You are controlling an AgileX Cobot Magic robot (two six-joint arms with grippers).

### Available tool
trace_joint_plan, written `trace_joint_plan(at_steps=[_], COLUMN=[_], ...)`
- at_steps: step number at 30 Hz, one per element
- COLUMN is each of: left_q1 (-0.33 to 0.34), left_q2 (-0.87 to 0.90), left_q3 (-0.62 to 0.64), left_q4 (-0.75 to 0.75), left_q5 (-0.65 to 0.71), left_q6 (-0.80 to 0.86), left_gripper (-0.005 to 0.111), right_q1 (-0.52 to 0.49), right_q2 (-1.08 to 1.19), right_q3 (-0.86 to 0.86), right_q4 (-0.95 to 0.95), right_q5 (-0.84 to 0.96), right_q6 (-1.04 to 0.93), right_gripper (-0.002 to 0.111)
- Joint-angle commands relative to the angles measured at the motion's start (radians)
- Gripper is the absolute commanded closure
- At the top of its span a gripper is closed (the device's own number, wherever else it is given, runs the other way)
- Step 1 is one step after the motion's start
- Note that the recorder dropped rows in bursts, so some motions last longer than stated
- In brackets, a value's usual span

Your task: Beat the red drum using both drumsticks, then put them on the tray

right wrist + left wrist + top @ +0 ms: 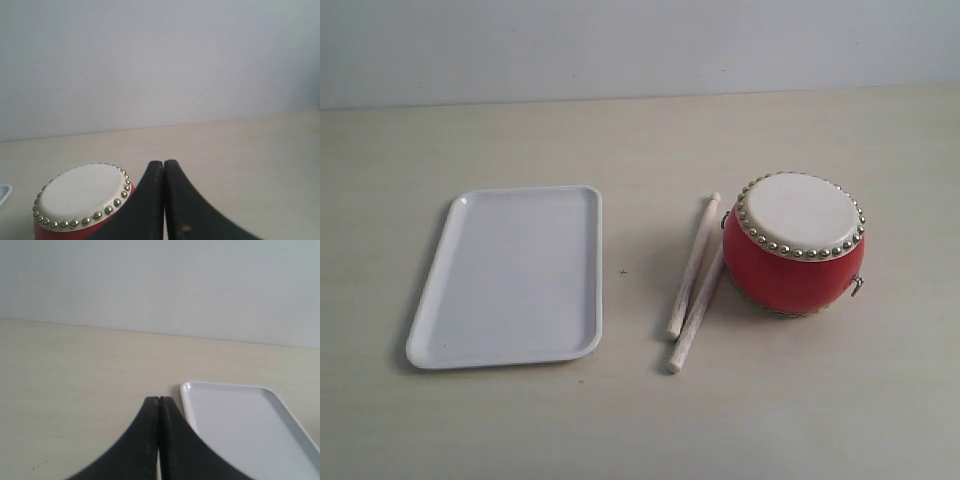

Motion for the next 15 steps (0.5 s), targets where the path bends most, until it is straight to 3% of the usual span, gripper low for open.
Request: trace_joint_plan(at_steps=[1, 6, 8, 11, 15], left_q1=[0.003, 0.003, 0.003, 0.001, 0.001], left_q2=[-0.007, -0.007, -0.007, -0.007, -0.007], left_q3=[0.0, 0.0, 0.0, 0.0, 0.0], left_q4=[-0.004, 0.011, 0.014, -0.003, -0.003], left_q5=[-0.009, -0.02, -0.092, -0.173, -0.182], left_q6=[-0.004, 0.024, 0.029, -0.121, -0.278], left_gripper=[0.107, 0.107, 0.107, 0.107, 0.107], right_q1=[-0.005, -0.005, -0.005, -0.005, -0.005], right_q2=[-0.007, -0.007, -0.007, -0.007, -0.007], right_q3=[0.005, 0.005, 0.005, 0.005, 0.005], right_q4=[0.001, 0.001, 0.001, 0.001, 0.001], right_q5=[-0.013, -0.013, -0.013, -0.013, -0.013], right_q6=[-0.006, -0.006, -0.006, -0.006, -0.006], right_gripper=[0.108, 0.108, 0.108, 0.108, 0.108])
